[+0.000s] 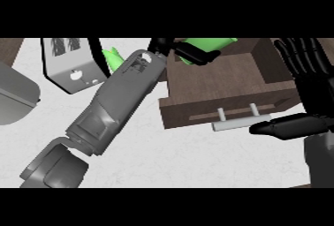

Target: Pick up the cup, place it into the drawer and close the drawer

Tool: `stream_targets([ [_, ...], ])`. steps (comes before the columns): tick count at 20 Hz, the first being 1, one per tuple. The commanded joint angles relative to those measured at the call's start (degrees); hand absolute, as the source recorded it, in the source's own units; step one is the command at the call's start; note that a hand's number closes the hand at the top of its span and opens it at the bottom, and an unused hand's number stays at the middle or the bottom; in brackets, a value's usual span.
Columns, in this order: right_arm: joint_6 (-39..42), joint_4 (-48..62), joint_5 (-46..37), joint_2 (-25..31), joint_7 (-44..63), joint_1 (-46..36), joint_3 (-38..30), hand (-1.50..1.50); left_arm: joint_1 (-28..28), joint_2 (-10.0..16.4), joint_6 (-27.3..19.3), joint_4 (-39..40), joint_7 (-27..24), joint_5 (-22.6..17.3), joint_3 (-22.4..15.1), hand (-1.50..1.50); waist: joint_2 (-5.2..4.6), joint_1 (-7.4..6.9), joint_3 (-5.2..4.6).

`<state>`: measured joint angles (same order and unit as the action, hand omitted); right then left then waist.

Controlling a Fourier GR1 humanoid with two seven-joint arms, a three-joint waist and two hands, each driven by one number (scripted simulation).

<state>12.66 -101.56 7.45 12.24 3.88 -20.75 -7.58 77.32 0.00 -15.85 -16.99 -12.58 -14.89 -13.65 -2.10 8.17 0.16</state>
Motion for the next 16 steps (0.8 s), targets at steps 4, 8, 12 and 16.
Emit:
stream_targets([
  [4,2.56,-0.55,1.4,-0.11,-0.95,-0.34,1.62,-1.5,-3.4,0.0,1.79,1.27,-2.36,-2.3,-4.82,-1.5,-0.69,3.24,-0.03],
  [8,4.47,0.74,3.96,-1.82,0.15,-2.59,4.17,-1.5,-5.15,0.0,0.46,-1.63,-4.84,-7.04,-4.16,-1.5,-0.97,3.92,-0.08],
  [12,11.26,1.52,8.21,-1.96,0.26,-3.41,8.37,1.5,-5.53,0.0,2.64,-4.53,-8.0,-12.22,-2.43,-1.5,-1.1,4.13,-0.12],
  [16,18.4,-0.56,12.83,-0.04,3.94,-1.57,12.75,1.5,-5.31,0.0,3.13,-5.99,-12.76,-16.14,-0.45,-1.5,-0.36,3.52,-0.21],
])
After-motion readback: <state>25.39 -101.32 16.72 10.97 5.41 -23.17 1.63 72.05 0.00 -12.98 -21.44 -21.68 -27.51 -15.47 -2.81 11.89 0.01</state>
